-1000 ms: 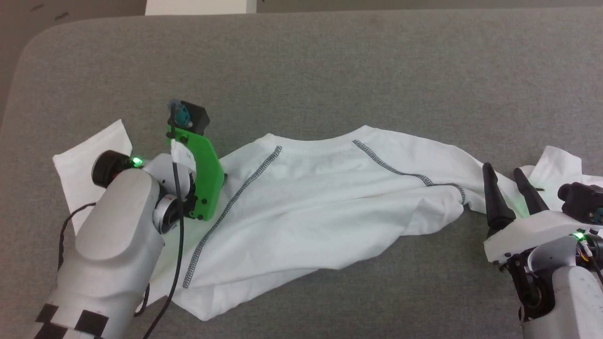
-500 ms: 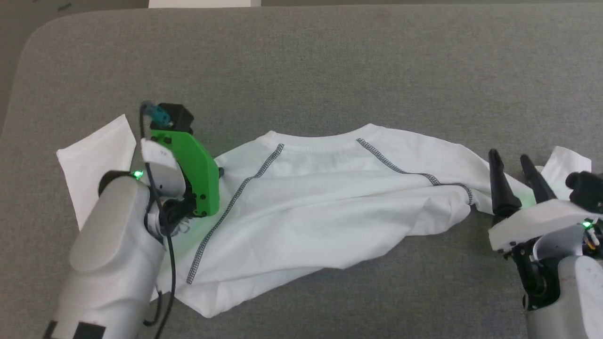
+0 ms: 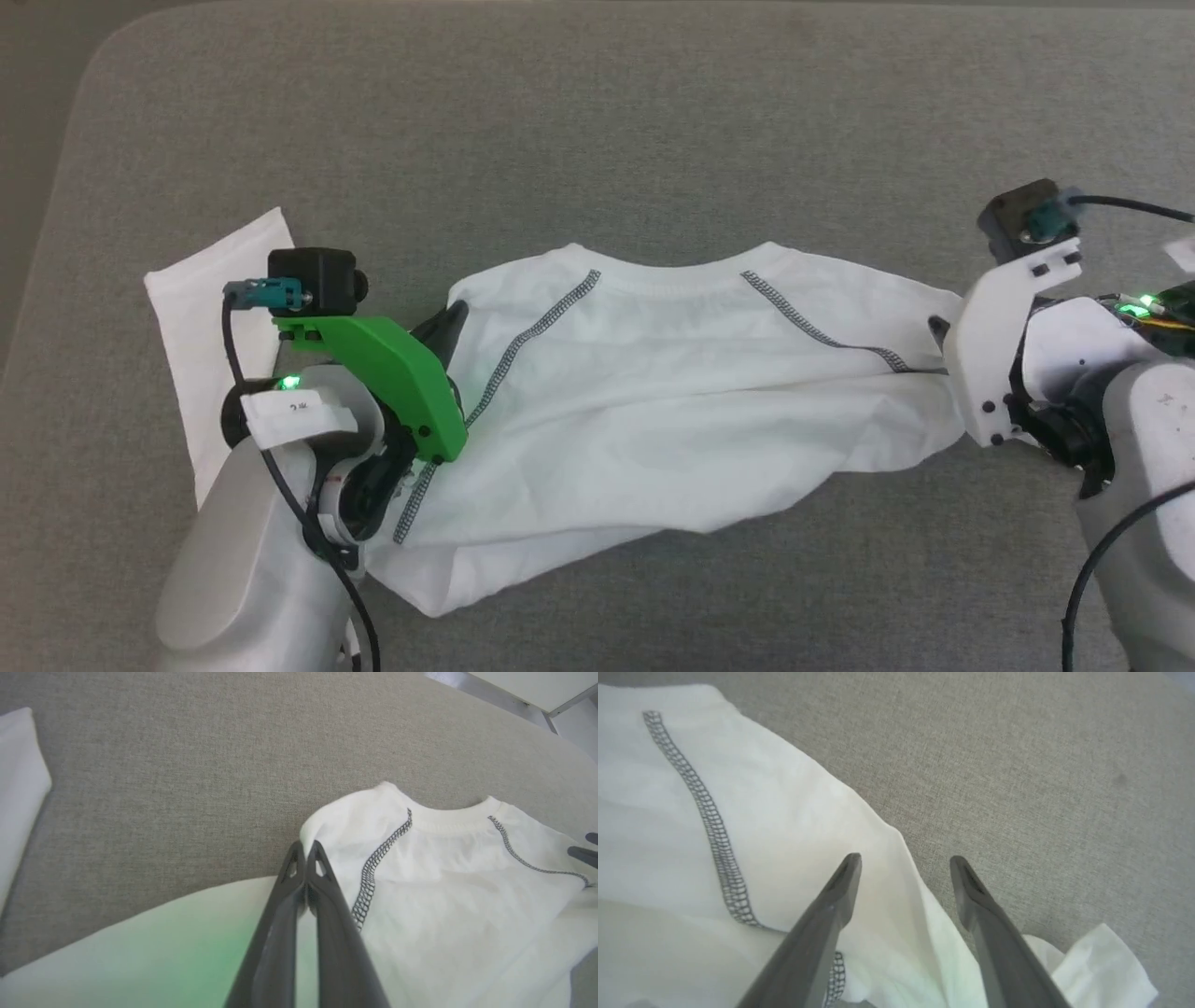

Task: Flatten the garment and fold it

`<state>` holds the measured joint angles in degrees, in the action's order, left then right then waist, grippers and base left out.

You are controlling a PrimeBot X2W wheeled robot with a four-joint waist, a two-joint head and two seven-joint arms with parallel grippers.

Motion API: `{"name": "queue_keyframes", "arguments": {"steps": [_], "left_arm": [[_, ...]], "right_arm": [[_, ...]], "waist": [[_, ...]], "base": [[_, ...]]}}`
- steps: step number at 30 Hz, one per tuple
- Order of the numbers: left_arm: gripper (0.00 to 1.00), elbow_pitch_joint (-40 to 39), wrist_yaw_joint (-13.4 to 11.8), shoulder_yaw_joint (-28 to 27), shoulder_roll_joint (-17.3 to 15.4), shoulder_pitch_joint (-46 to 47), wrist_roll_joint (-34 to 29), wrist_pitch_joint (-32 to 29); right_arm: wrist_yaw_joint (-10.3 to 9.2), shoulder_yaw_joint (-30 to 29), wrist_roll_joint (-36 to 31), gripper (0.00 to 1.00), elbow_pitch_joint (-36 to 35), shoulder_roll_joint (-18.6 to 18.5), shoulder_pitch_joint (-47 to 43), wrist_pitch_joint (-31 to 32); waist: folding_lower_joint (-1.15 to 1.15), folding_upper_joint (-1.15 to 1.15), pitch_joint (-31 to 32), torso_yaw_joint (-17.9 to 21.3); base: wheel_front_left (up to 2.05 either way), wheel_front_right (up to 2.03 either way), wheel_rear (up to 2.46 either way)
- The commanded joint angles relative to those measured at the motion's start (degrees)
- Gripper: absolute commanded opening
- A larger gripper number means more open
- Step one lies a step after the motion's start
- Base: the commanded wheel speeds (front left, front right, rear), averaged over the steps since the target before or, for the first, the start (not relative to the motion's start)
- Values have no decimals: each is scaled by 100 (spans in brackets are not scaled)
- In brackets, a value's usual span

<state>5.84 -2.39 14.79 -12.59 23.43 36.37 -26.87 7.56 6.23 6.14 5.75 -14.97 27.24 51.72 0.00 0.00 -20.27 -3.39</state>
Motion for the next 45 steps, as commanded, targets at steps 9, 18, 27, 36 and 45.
{"name": "queue_keyframes", "arguments": {"steps": [9, 18, 27, 36, 45], "left_arm": [[0, -293, -42, 101, 15, -90, -21, -29], [0, -239, -14, 96, 9, -77, 37, 23], [0, -266, 205, -365, -42, 623, 530, 100], [0, 374, 255, -497, -462, 2569, 134, 43], [0, 1640, 148, -440, -624, 4747, -598, 675]], "right_arm": [[-8, 966, 421, 100, 27, -738, 289, 1018], [-8, 1109, 784, 0, 210, -746, 441, 952], [-8, 303, 1529, 0, -15, -273, 1167, 315], [-8, -445, 1673, 0, 420, 203, 2810, 116], [-8, -1082, 768, 0, 1601, 768, 4960, -727]], "waist": [[0, 0, -286, -195], [0, 0, -271, -99], [0, 0, 88, -22], [0, 0, 71, -12], [0, 0, -247, 121]], "base": [[0, 0, 0], [0, 0, 0], [0, 0, 0], [0, 0, 0], [0, 0, 0]]}}
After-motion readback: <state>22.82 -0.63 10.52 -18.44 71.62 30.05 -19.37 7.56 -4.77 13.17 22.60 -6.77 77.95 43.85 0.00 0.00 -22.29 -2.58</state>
